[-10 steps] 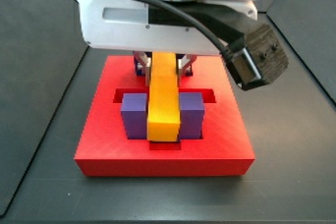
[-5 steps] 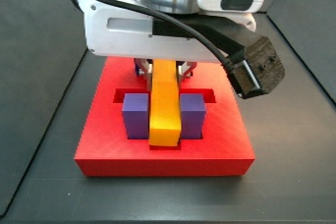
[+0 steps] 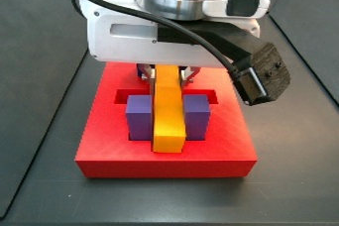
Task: Pick up the yellow object. Move up. Move to above the board. Insert the yellow object.
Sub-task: Insert the yellow object.
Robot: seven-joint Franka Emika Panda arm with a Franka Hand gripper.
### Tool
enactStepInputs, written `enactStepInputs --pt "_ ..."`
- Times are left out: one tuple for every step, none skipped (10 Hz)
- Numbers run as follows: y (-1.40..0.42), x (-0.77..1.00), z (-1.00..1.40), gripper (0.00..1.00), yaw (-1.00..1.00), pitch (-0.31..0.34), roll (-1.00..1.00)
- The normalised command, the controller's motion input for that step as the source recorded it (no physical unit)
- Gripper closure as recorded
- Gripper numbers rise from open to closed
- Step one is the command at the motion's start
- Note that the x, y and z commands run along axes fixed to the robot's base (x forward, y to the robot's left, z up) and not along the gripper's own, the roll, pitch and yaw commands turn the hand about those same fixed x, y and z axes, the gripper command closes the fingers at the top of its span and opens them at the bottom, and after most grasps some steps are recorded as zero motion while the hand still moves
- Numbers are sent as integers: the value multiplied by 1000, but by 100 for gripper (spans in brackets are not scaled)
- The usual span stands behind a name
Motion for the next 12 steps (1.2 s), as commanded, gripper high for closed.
enactStepInputs --pt "0 29 -123 100 23 3 153" --pt "14 20 -83 100 11 9 129" --pt "3 0 -77 100 6 10 120" --pt "0 0 -69 100 0 7 120" --pt "37 0 -26 100 0 23 100" --pt "94 0 0 100 0 26 34" --pt "100 0 0 100 0 36 51" --pt "0 49 0 100 0 67 106" --pt "-23 9 -169 100 0 0 83" --pt "-100 0 -294 100 0 -20 40" --pt "-114 0 -397 100 0 -37 70" --pt "-89 0 -491 100 0 -49 80"
